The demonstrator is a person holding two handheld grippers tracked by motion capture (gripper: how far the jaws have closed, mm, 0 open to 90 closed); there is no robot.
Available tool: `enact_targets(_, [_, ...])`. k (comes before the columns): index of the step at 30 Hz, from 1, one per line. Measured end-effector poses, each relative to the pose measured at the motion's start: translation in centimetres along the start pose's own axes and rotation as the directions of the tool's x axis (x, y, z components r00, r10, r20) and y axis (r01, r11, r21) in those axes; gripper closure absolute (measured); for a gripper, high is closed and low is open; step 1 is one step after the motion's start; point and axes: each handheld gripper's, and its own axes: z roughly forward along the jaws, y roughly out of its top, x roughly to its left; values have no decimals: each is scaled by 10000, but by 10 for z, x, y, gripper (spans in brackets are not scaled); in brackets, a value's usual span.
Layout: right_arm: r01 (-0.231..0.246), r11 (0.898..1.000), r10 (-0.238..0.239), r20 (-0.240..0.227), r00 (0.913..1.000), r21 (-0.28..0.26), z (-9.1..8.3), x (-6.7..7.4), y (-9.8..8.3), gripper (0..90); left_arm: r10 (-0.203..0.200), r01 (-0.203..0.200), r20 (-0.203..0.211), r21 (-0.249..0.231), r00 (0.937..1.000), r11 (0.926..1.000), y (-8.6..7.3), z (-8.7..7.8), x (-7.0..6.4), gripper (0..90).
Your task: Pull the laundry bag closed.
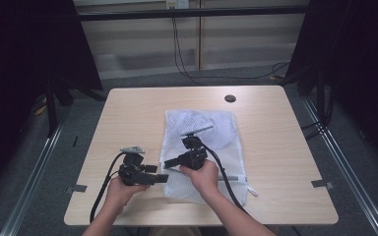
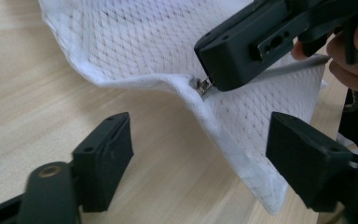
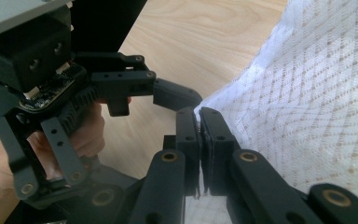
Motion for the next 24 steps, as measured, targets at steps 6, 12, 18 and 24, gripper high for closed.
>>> enact_targets(6, [23, 10000, -23, 13, 10000, 1, 0, 1, 1, 867, -568, 554, 444, 320, 9974, 9979, 0, 7, -3, 316])
enact_targets(12, [40, 10000, -40, 20, 10000, -4, -2, 2, 1, 867, -406, 388, 469, 374, 9981, 9985, -1, 11, -4, 396])
enact_targets(18, [74, 10000, -74, 23, 10000, -20, -2, 2, 2, 867, -583, 558, 721, 367, 9957, 9978, -1, 15, -5, 426])
enact_targets(24, [96, 10000, -96, 28, 10000, -26, -2, 3, 1, 867, -865, 838, 816, 363, 9929, 9958, 0, 19, -6, 478])
